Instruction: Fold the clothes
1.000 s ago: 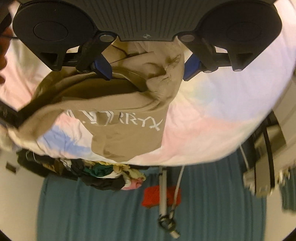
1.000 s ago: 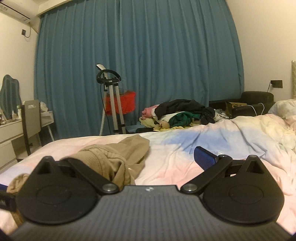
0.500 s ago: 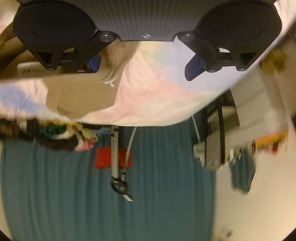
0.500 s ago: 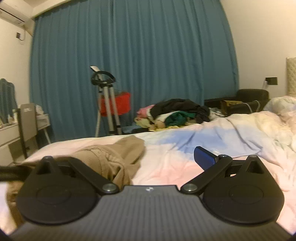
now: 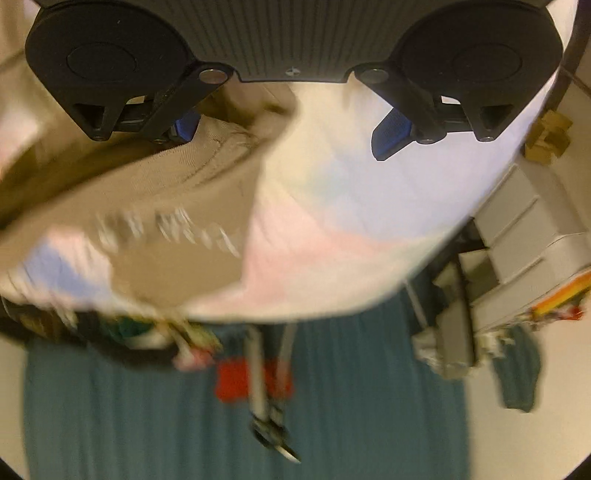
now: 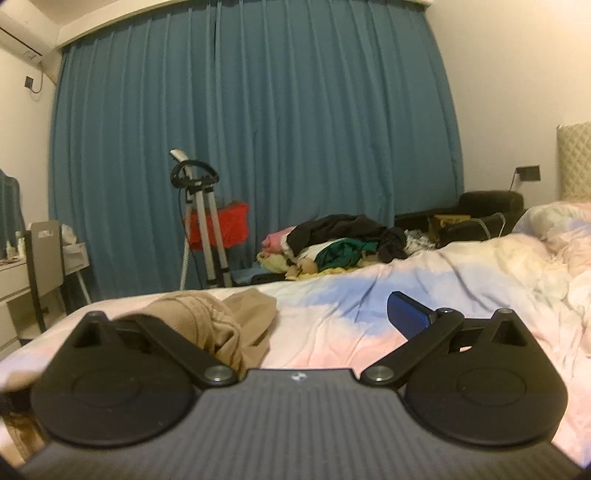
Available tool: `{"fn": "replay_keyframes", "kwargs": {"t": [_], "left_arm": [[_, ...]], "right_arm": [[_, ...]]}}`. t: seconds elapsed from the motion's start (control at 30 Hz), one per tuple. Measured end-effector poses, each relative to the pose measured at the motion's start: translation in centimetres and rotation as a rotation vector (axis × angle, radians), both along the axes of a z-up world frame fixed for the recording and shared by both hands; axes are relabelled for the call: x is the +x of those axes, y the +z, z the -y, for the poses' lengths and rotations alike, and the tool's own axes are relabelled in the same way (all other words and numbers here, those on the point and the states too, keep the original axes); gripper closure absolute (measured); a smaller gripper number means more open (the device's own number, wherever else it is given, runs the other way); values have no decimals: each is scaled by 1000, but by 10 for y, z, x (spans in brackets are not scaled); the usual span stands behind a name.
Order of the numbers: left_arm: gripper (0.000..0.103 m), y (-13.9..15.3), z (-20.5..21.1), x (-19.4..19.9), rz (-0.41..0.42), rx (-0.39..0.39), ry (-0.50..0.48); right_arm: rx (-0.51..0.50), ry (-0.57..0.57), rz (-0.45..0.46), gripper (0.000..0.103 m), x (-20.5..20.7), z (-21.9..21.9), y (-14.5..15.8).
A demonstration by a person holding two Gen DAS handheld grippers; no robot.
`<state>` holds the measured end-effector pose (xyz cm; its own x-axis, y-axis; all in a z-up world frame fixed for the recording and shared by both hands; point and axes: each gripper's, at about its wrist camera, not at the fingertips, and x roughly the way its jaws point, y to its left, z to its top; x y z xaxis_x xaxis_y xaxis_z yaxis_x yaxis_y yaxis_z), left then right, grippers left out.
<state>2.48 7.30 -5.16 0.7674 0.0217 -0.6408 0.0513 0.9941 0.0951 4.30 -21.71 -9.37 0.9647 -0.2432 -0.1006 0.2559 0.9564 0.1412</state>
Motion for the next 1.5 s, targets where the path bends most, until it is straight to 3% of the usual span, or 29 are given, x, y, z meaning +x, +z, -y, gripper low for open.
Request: {"fn": "replay_keyframes", "kwargs": {"t": [0.1,0.33,0.47,0.5,0.53,0.6,0.73,0.83,0.97,1.07,1.23,1.5], "left_arm": [[10,0,-6,-7,-41,-120,-47],[7,19,-7,-18,149,-101,13],[7,30,-40,-14,261,-294,138],[7,34,-44,-15,280,-303,155],[7,37,-47,-17,297,-297,175],[6,39,-45,-23,297,-166,222],[6,28,-25,-20,190,97,193],[6,27,-18,-22,204,153,203],[0,41,-31,-25,303,3,268],[0,55,-41,-36,396,-122,310],[0,97,-54,-64,566,-199,350],[0,254,-58,-116,885,-276,293]], "right_arm": [[-4,-14,4,0,-1,2,0],[-2,-12,31,0,-3,1,1],[-15,-24,62,0,-8,0,4],[-20,-28,68,0,-8,-1,4],[-25,-32,74,0,-9,-1,5],[-33,-39,74,0,-10,-2,5],[-26,-55,55,0,-8,0,4],[-40,-74,5,0,-1,3,0],[3,-83,-127,0,16,13,-14],[6,-64,-124,0,12,13,-12],[-37,-31,24,0,-12,2,46],[-54,15,298,0,-74,4,214]]}}
